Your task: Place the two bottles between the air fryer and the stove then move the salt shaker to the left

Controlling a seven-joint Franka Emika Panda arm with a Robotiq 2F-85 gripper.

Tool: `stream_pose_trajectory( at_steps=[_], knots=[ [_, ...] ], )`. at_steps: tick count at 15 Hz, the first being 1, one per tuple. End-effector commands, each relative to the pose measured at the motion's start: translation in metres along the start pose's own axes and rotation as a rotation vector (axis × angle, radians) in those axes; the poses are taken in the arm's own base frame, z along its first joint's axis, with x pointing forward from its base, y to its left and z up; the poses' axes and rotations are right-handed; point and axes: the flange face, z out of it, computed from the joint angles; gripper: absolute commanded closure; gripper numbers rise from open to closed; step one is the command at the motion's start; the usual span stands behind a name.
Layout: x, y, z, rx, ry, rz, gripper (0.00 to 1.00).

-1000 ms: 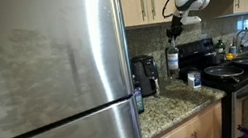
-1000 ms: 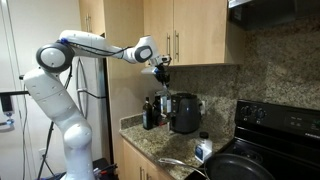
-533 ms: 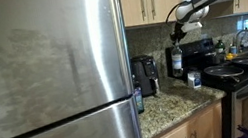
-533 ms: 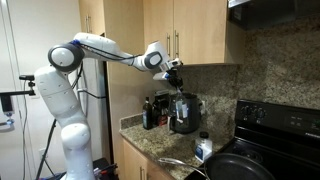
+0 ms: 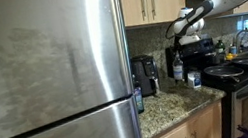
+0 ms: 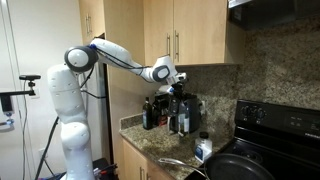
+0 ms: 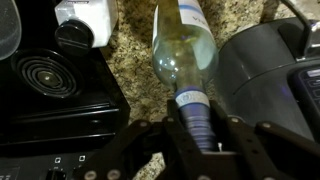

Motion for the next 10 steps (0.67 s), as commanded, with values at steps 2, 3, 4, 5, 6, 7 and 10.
stream_pose_trajectory(
  at_steps=[2, 3, 4, 5, 6, 7, 10],
  knots=[
    [0.034, 0.011, 0.037, -0.037, 0.167, 0.058, 0.94],
    [0.041, 0.013, 0.046, -0.044, 0.199, 0.069, 0.94],
    [0.049, 0.014, 0.055, -0.050, 0.224, 0.084, 0.94],
    [0.056, 0.014, 0.061, -0.052, 0.241, 0.101, 0.94],
    [0.065, 0.014, 0.066, -0.060, 0.255, 0.119, 0.94],
    [0.073, 0.014, 0.068, -0.062, 0.251, 0.144, 0.94],
    [0.058, 0.011, 0.081, -0.047, 0.203, 0.152, 0.77]
  ],
)
